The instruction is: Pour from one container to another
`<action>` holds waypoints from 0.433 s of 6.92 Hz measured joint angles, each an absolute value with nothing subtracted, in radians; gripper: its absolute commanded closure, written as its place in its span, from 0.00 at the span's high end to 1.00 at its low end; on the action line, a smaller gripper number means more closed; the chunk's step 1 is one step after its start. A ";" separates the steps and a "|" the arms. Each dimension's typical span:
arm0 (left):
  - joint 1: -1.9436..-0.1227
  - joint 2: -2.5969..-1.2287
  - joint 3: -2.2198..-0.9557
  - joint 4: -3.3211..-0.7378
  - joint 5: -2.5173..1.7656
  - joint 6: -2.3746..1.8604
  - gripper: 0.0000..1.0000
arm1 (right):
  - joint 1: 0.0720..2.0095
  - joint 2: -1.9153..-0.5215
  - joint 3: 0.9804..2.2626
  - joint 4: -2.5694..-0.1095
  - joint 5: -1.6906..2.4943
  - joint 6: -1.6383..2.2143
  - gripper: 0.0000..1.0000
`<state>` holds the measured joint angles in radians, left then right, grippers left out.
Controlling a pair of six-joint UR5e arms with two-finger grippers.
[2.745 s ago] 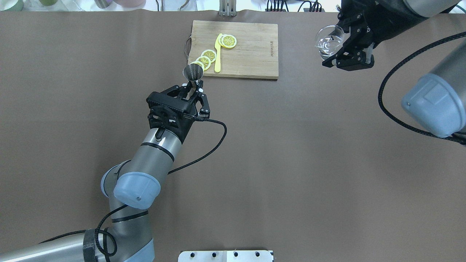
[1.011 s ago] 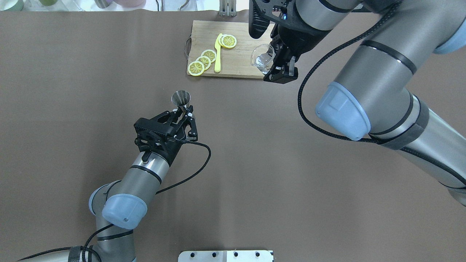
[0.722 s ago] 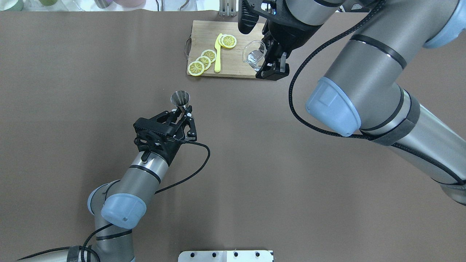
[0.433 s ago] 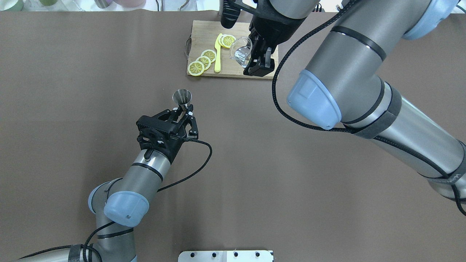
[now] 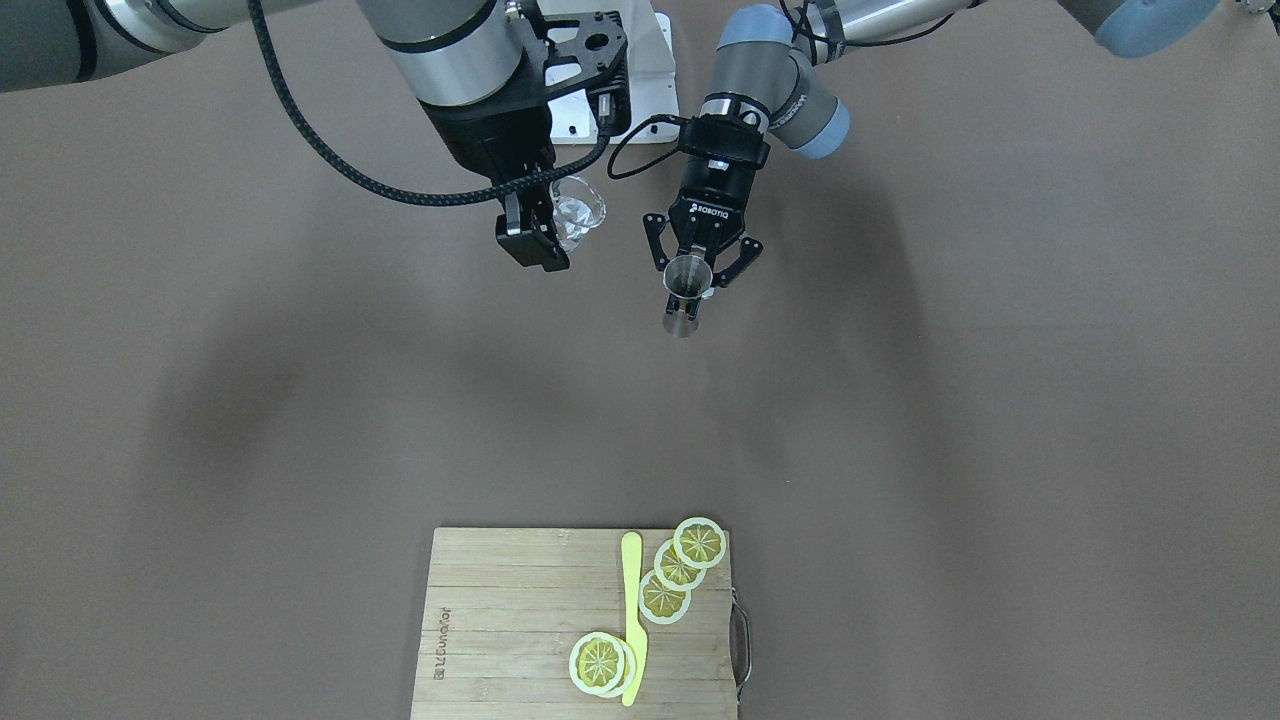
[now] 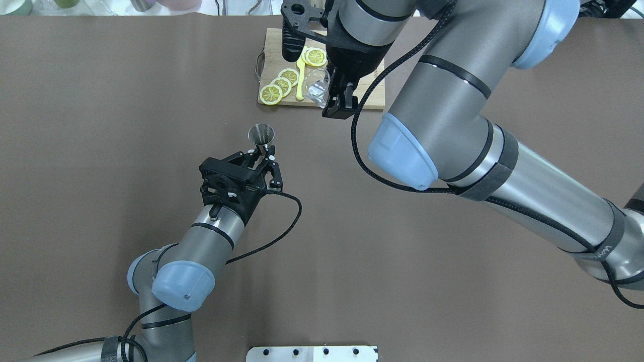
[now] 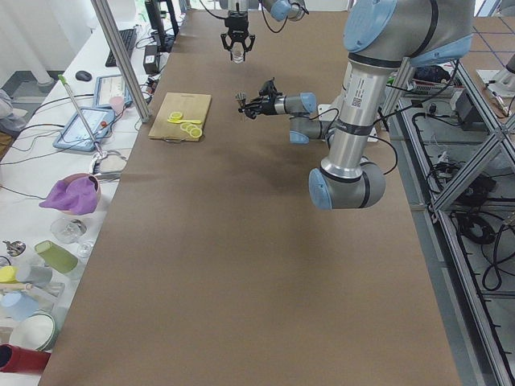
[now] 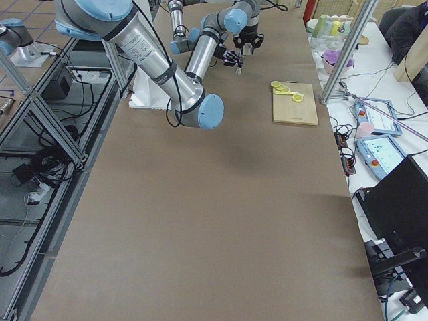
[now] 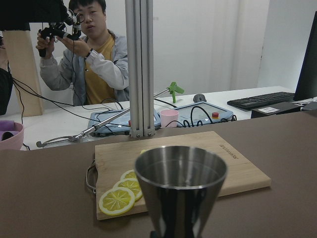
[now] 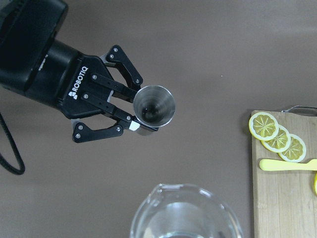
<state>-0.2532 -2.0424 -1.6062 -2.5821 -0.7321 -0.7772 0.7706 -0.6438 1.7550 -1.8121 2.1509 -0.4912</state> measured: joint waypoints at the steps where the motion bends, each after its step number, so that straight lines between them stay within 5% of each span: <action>1: -0.252 -2.048 -1.607 -2.577 -0.746 -0.776 0.00 | 0.750 -0.628 1.719 -1.811 2.135 -0.492 0.00; 3: -0.250 -2.051 -1.615 -2.574 -0.754 -0.770 0.00 | 0.734 -0.580 1.636 -1.811 2.118 -0.492 0.00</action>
